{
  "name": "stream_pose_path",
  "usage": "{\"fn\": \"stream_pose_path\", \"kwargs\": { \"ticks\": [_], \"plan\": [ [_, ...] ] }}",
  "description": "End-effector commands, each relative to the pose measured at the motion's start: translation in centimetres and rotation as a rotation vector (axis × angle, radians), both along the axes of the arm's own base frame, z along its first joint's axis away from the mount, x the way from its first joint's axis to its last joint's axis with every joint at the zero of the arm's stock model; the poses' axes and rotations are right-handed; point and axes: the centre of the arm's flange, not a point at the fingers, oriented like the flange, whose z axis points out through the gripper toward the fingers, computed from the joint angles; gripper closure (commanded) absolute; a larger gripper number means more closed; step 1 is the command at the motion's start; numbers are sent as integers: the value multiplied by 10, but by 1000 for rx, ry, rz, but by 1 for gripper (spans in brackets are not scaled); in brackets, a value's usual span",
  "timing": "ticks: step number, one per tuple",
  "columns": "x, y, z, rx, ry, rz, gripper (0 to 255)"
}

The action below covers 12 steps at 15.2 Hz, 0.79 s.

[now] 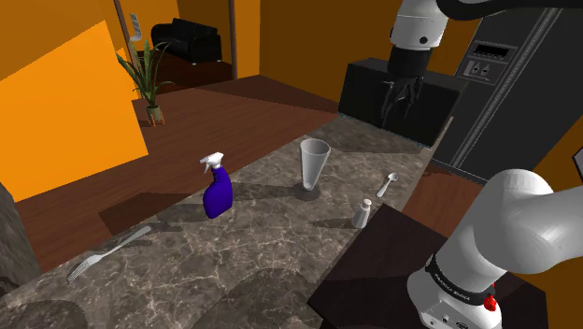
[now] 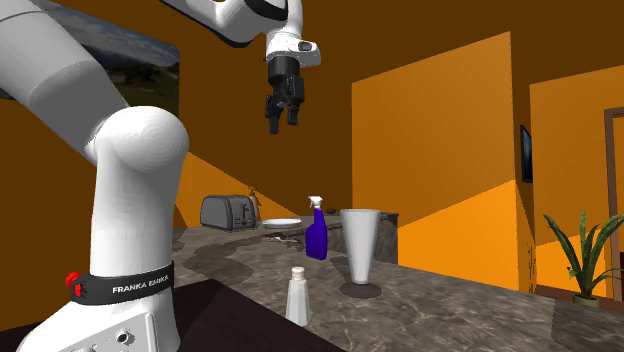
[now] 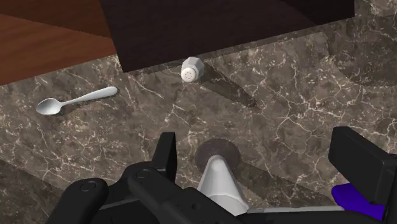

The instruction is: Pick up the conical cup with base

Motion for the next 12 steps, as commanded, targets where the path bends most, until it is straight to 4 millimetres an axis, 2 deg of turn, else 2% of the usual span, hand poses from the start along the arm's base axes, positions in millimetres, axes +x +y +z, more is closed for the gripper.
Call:
{"fn": "stream_pose_path", "kwargs": {
  "ticks": [1,12],
  "plan": [
    [0,0,0,0,0,0,0],
    [109,-1,-95,-65,11,167,0]
  ]
}}
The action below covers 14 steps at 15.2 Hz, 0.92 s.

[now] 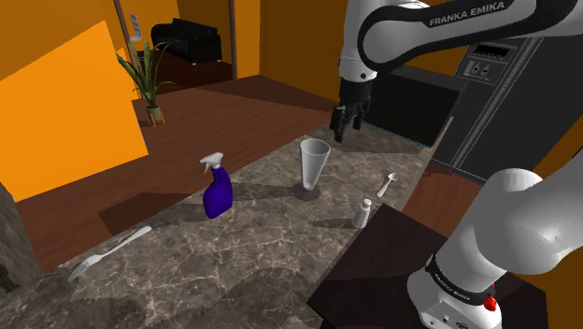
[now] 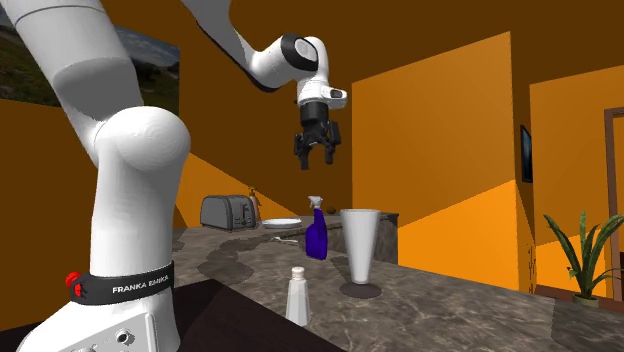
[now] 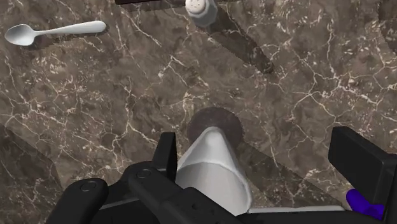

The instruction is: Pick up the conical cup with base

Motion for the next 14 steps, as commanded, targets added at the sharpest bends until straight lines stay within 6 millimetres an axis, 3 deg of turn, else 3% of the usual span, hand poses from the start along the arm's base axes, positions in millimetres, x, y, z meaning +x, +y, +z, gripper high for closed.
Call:
{"fn": "stream_pose_path", "kwargs": {
  "ticks": [1,11,14],
  "plan": [
    [18,2,-19,-12,1,32,0],
    [115,13,-107,-71,11,184,0],
    [117,13,-119,-72,11,186,0]
  ]
}}
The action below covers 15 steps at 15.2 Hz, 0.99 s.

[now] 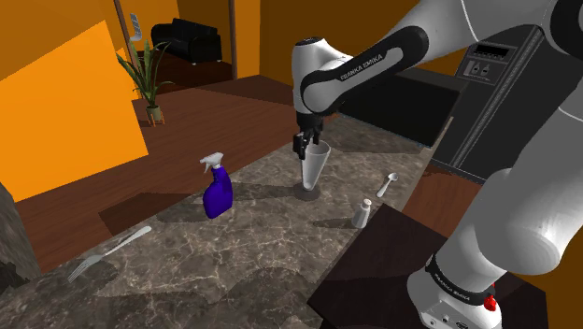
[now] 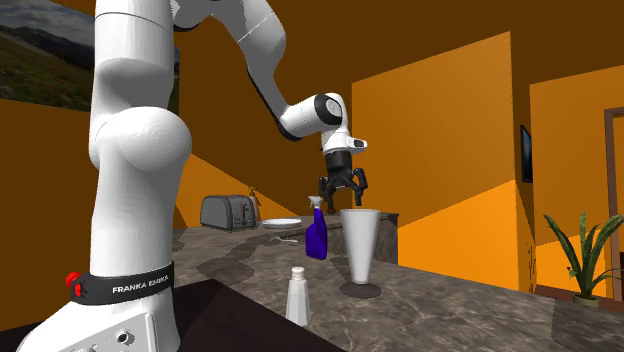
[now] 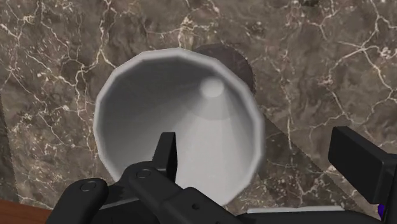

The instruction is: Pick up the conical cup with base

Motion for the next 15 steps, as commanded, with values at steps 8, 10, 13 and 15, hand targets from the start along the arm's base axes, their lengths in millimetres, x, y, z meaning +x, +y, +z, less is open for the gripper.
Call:
{"fn": "stream_pose_path", "kwargs": {
  "ticks": [8,10,13,15],
  "plan": [
    [1,-1,-35,-1,-1,2,255],
    [1,-1,-35,-1,-1,2,255],
    [1,-1,-35,-1,-1,2,255],
    [1,-1,-35,-1,-1,2,255]
  ]
}}
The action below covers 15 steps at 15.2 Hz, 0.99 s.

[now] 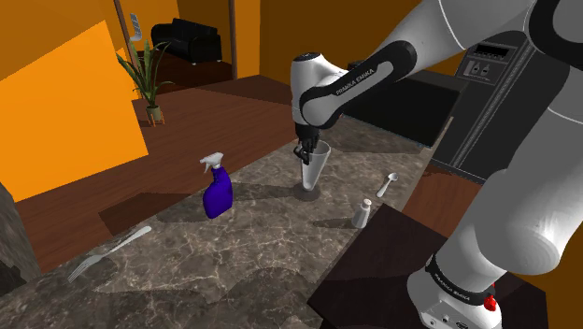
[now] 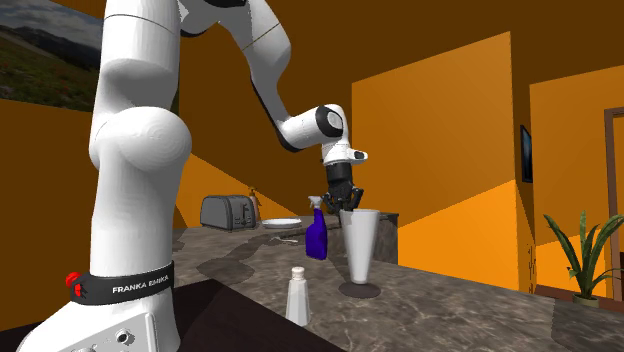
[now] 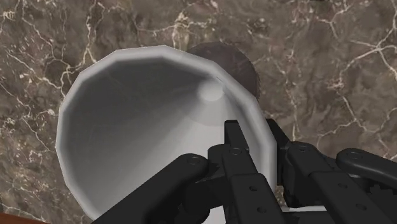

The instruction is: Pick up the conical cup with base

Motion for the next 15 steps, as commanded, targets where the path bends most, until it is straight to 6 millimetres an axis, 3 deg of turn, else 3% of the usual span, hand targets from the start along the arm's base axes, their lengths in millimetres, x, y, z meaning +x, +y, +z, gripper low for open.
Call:
{"fn": "stream_pose_path", "kwargs": {
  "ticks": [1,15],
  "plan": [
    [0,-1,-1,0,1,-1,255],
    [0,-1,68,0,1,-1,255]
  ]
}}
